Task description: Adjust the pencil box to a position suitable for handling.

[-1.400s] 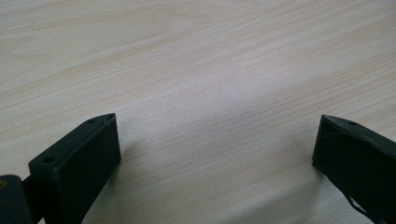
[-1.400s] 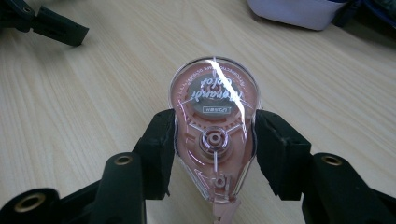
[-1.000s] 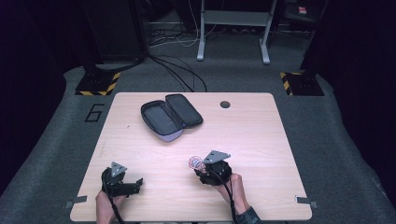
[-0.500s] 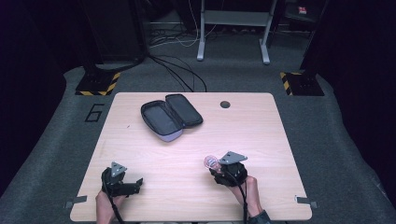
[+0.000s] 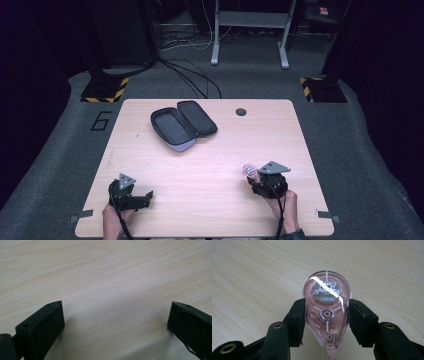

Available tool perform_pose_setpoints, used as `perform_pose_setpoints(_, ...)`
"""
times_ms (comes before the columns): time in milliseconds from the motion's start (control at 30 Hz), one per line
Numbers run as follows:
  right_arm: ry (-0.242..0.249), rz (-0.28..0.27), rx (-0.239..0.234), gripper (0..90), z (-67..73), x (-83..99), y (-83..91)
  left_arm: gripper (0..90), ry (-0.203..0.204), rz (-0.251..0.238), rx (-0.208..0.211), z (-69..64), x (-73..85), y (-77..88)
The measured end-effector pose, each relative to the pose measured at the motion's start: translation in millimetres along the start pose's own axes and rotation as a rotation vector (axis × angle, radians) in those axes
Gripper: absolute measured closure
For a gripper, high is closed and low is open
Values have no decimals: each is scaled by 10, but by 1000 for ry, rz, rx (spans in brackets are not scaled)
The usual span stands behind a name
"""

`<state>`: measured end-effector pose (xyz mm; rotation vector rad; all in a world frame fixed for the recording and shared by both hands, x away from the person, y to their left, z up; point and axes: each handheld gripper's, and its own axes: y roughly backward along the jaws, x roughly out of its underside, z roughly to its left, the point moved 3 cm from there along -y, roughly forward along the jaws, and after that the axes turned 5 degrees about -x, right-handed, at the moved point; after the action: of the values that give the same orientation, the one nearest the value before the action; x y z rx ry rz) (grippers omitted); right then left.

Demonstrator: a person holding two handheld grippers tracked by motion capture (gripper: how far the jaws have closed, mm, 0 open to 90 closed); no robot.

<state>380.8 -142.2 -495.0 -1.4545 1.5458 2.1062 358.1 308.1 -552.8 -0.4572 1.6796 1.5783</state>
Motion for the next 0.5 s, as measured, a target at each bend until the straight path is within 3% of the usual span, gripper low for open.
perform_pose_setpoints(300,-85,36,79,493,-414,258,55,8,0,0,0,0,0,0)
perform_pose_setpoints(500,-144,50,101,493,-625,401,39,8,0,0,0,0,0,0)
